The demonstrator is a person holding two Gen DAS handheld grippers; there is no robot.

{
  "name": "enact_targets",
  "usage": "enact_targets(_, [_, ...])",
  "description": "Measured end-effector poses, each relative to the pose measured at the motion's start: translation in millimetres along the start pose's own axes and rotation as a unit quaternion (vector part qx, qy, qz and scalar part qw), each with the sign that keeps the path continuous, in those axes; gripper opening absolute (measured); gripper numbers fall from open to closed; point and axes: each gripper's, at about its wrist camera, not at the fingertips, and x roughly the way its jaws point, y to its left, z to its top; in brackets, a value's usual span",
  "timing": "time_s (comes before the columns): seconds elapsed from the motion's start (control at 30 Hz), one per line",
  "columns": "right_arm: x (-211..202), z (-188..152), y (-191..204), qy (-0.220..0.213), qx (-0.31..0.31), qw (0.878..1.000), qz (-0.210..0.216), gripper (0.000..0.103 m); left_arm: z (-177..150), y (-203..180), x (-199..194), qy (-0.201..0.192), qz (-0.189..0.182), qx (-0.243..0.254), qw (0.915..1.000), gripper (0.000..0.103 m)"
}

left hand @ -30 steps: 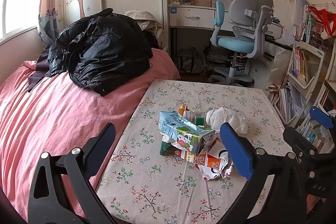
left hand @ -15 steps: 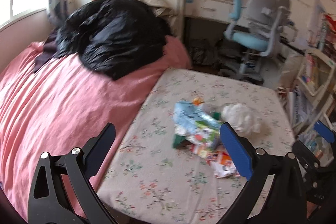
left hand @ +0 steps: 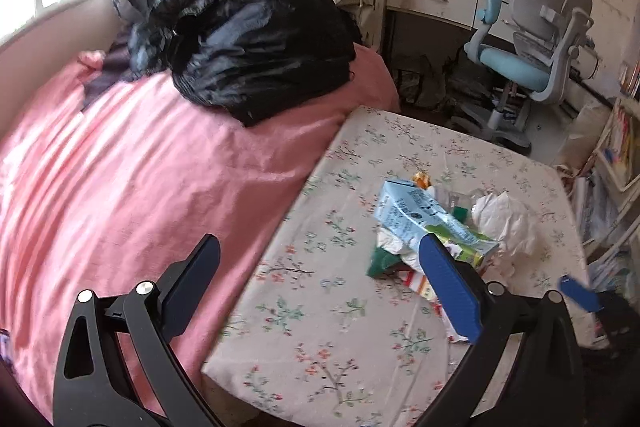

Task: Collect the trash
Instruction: 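Close the left tool on the blue milk carton while the right tool approaches white tissue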

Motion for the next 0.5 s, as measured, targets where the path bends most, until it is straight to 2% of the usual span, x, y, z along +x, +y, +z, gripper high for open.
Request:
enact_targets(0.17, [27.4,0.7,3.6,0.031,-0.011,0.999,0.003,0.067,3.9,5.9,23.6,0.039,-0.042,-0.037,0.9976,0.096])
enact_targets(0.3, [41.6,2.3,-1.6,0.054,0.005,0.998,0.023,0.05,7.2,4.5,50.1,0.081,-0.093,-0.091,0.9882,0.096])
enact_targets(0.4, [48.2,-2.1,-3.4,0.071,0.005,0.997,0.033,0.039,8.3,-11.3,62.1,0.087,-0.093,-0.083,0.9883,0.096])
enact_targets(0.5, [47.0,-5.7,-4.2,0.073,-0.003,0.996,0.041,0.035,8.3,-29.8,72.6,0.093,-0.097,-0.067,0.9886,0.096])
